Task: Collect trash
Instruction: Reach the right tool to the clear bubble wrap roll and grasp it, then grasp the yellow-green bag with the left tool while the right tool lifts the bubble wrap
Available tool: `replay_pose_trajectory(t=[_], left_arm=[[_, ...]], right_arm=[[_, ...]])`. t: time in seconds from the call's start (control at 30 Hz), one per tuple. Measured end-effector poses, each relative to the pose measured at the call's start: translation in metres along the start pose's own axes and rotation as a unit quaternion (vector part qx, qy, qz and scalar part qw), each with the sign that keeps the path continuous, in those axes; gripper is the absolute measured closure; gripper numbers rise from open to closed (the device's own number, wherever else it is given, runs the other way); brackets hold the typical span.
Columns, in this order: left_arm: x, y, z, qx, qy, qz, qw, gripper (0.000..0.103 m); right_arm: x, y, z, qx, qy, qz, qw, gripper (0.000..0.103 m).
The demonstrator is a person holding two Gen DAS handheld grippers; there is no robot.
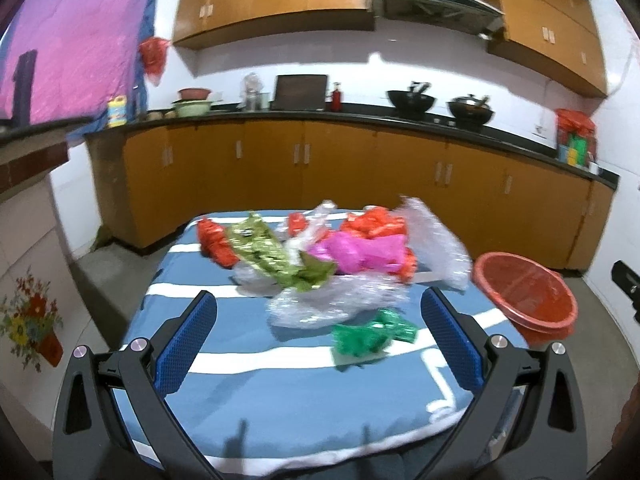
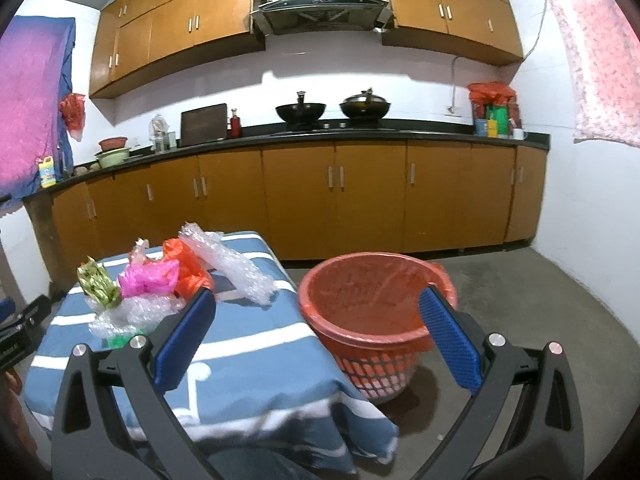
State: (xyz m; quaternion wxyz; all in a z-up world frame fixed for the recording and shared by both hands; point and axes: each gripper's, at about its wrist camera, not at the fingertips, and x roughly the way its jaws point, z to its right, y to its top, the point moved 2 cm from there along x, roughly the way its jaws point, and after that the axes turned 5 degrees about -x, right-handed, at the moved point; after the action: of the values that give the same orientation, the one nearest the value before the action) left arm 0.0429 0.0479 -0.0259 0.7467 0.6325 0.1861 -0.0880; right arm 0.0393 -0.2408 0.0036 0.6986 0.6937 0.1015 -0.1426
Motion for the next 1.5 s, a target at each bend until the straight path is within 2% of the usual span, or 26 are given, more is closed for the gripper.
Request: replay_pose_trajectory(t=[0.27, 0.57, 0.77, 1.13, 1.23, 1.3, 1.37, 1.5], left_arm=[[0.025, 0.013, -0.040, -0.030, 0.040, -0.001, 0.9987, 0.002], [0.068, 0.029, -0.064, -0.024, 0.081, 0.003, 0.9964, 0.002], [0.098, 0.033, -0.080, -0.024, 0.089, -0.009, 0.9957, 0.002], [0.143, 0.042, -0.098, -0.024, 0.079, -0.026, 0.9962, 0.002], [0.155, 0.043, -0.097, -0.013, 0.074, -0.032, 0.9966, 0.002], [0.163, 0.042, -0.095, -0.010, 0.069, -0.038, 0.9969, 0.002], [0.168, 0.042, -0.091, -0.009, 0.062, -0.042, 0.9971, 0.002], [0.174, 0.041, -0.084, 0.000, 0.054, -0.043, 0.9976, 0.004]], right_arm=[[0.062, 0.013, -0.030, -0.010, 0.047, -0.012, 0.999, 0.004], [0.149, 0.017, -0.069, -0.050, 0.081, -0.041, 0.995, 0.008], [0.205, 0.012, -0.095, -0.083, 0.081, -0.070, 0.991, 0.008], [0.260, 0.008, -0.115, -0.142, 0.079, -0.095, 0.982, 0.009], [0.270, 0.005, -0.119, -0.143, 0.091, -0.117, 0.979, 0.034], [0.273, 0.002, -0.119, -0.139, 0.097, -0.128, 0.977, 0.065], [0.273, 0.001, -0.117, -0.131, 0.102, -0.130, 0.978, 0.080], [0.263, 0.004, -0.115, -0.124, 0.097, -0.109, 0.982, 0.087]])
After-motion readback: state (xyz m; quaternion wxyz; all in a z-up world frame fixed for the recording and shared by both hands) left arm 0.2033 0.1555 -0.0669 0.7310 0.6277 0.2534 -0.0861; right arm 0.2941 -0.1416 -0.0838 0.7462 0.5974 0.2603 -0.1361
